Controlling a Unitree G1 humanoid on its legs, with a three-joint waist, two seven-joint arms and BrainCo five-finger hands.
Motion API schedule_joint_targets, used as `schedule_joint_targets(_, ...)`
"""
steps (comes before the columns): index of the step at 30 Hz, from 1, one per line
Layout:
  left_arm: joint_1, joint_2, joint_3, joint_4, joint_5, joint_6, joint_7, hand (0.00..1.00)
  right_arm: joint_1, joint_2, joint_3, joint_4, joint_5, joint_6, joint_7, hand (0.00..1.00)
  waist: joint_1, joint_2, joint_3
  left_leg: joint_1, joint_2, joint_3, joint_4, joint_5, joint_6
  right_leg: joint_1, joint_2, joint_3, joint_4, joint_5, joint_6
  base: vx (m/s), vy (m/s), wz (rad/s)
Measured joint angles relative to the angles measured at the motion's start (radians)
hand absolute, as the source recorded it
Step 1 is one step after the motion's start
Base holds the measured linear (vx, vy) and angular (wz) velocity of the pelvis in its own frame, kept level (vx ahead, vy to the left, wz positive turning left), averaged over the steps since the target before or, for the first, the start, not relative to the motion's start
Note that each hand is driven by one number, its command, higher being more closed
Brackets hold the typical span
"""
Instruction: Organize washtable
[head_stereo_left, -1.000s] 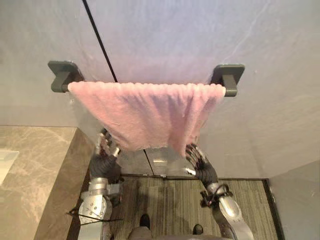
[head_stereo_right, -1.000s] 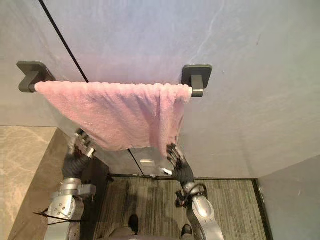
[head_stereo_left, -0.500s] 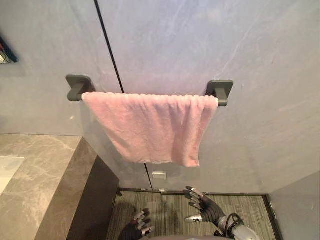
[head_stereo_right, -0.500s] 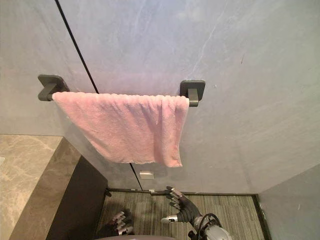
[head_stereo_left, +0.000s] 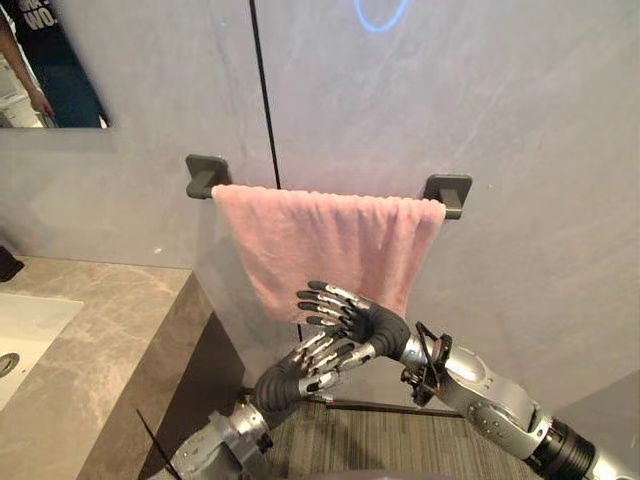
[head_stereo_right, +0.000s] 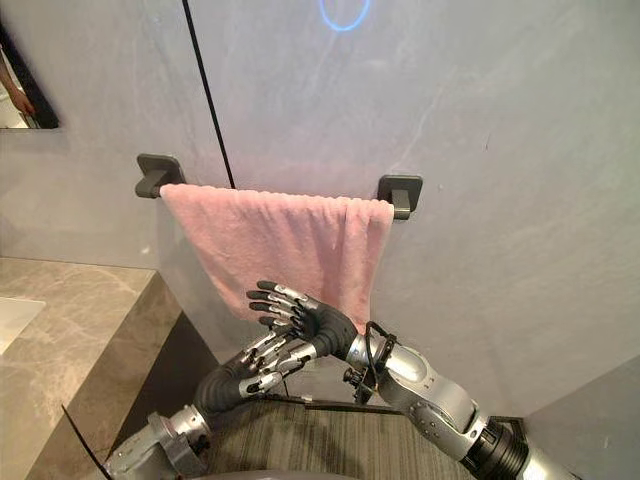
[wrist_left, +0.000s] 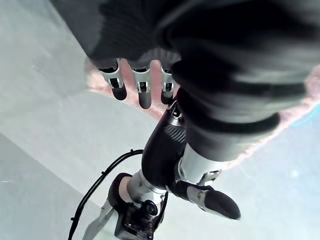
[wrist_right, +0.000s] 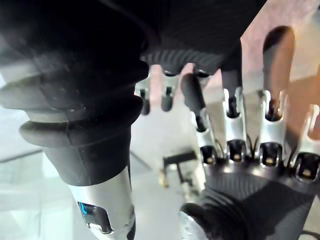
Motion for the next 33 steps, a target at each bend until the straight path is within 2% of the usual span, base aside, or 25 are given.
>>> schedule_joint_targets(3, -0.044, -0.008, 0.032, 0.000, 0.003, -0.017, 0.027, 0.00, -0.006, 0.063, 0.001, 0.003, -0.001, -0.009, -0.028, 0.00, 0.001, -0.003, 0.013, 0.015, -0.001, 0.000, -0.009, 0.003, 0.001, 0.010, -0.001, 0.002, 0.001, 0.000, 0.000, -0.04, 0.002, -0.03)
schedule_joint_targets(6, -0.083, -0.070, 0.088, 0.000, 0.051, -0.028, 0.065, 0.00, -0.032, 0.160, -0.006, 0.031, -0.015, -0.037, -0.060, 0.00, -0.002, -0.010, 0.019, 0.022, -0.002, 0.000, -0.026, 0.017, 0.001, 0.008, 0.000, 0.002, 0.003, 0.000, 0.000, -0.04, -0.006, 0.01)
schedule_joint_targets(8, -0.095, -0.149, 0.123, 0.008, 0.109, -0.034, 0.093, 0.00, -0.032, 0.238, -0.015, 0.067, -0.027, -0.056, -0.080, 0.00, -0.001, -0.018, 0.023, 0.019, -0.002, -0.003, -0.042, 0.025, 0.001, 0.000, 0.000, 0.001, 0.002, 0.000, 0.000, -0.02, -0.006, 0.05)
schedule_joint_targets(11, -0.111, -0.254, 0.160, 0.054, 0.195, -0.042, 0.114, 0.00, -0.032, 0.313, -0.032, 0.120, -0.074, -0.056, -0.098, 0.00, 0.004, -0.022, 0.024, 0.000, -0.003, -0.003, -0.063, 0.038, 0.002, -0.029, 0.000, 0.001, 0.001, 0.000, 0.000, -0.01, -0.002, 0.02)
schedule_joint_targets(14, -0.145, -0.322, 0.187, 0.119, 0.251, -0.050, 0.116, 0.00, -0.024, 0.349, -0.040, 0.149, -0.102, -0.051, -0.100, 0.00, 0.003, -0.030, 0.024, -0.030, -0.003, -0.004, -0.083, 0.055, 0.001, -0.066, 0.001, 0.000, 0.002, 0.004, -0.001, 0.00, 0.000, 0.00)
schedule_joint_targets(15, -0.175, -0.360, 0.202, 0.173, 0.316, -0.051, 0.118, 0.00, -0.019, 0.373, -0.048, 0.175, -0.122, -0.045, -0.105, 0.00, 0.000, -0.032, 0.026, -0.055, -0.004, -0.004, -0.086, 0.061, 0.002, -0.092, 0.001, -0.002, -0.001, 0.009, -0.001, 0.03, -0.001, -0.02)
schedule_joint_targets(20, -0.261, -0.430, 0.260, 0.275, 0.408, -0.054, 0.137, 0.00, -0.011, 0.383, -0.071, 0.208, -0.141, -0.016, -0.108, 0.00, -0.003, -0.034, 0.037, -0.102, -0.004, -0.003, -0.096, 0.067, 0.004, -0.136, 0.001, -0.005, -0.003, 0.011, 0.000, 0.06, -0.005, 0.01)
schedule_joint_targets(23, -0.346, -0.458, 0.315, 0.359, 0.449, -0.074, 0.162, 0.00, -0.010, 0.391, -0.086, 0.217, -0.143, -0.011, -0.109, 0.00, -0.003, -0.033, 0.039, -0.144, -0.004, -0.003, -0.097, 0.068, 0.004, -0.177, 0.001, -0.006, -0.003, 0.014, -0.005, 0.05, -0.009, 0.00)
schedule_joint_targets(26, -0.422, -0.460, 0.349, 0.442, 0.477, -0.085, 0.188, 0.00, -0.012, 0.405, -0.098, 0.217, -0.161, -0.011, -0.121, 0.00, -0.004, -0.033, 0.053, -0.169, -0.003, -0.003, -0.097, 0.070, 0.007, -0.205, 0.001, -0.007, -0.002, 0.019, -0.008, 0.03, -0.004, 0.00)
schedule_joint_targets(28, -0.430, -0.463, 0.348, 0.443, 0.495, -0.115, 0.188, 0.00, -0.018, 0.411, -0.117, 0.217, -0.180, -0.010, -0.124, 0.00, -0.003, -0.031, 0.073, -0.185, -0.003, -0.003, -0.097, 0.073, 0.010, -0.222, 0.000, -0.008, 0.002, 0.022, -0.008, -0.02, 0.001, 0.02)
schedule_joint_targets(33, -0.484, -0.464, 0.356, 0.470, 0.518, -0.140, 0.206, 0.00, -0.039, 0.426, -0.131, 0.217, -0.207, -0.009, -0.144, 0.00, -0.003, -0.028, 0.100, -0.219, -0.006, -0.004, -0.102, 0.093, 0.013, -0.257, -0.002, -0.008, 0.002, 0.033, -0.005, -0.06, -0.002, 0.00)
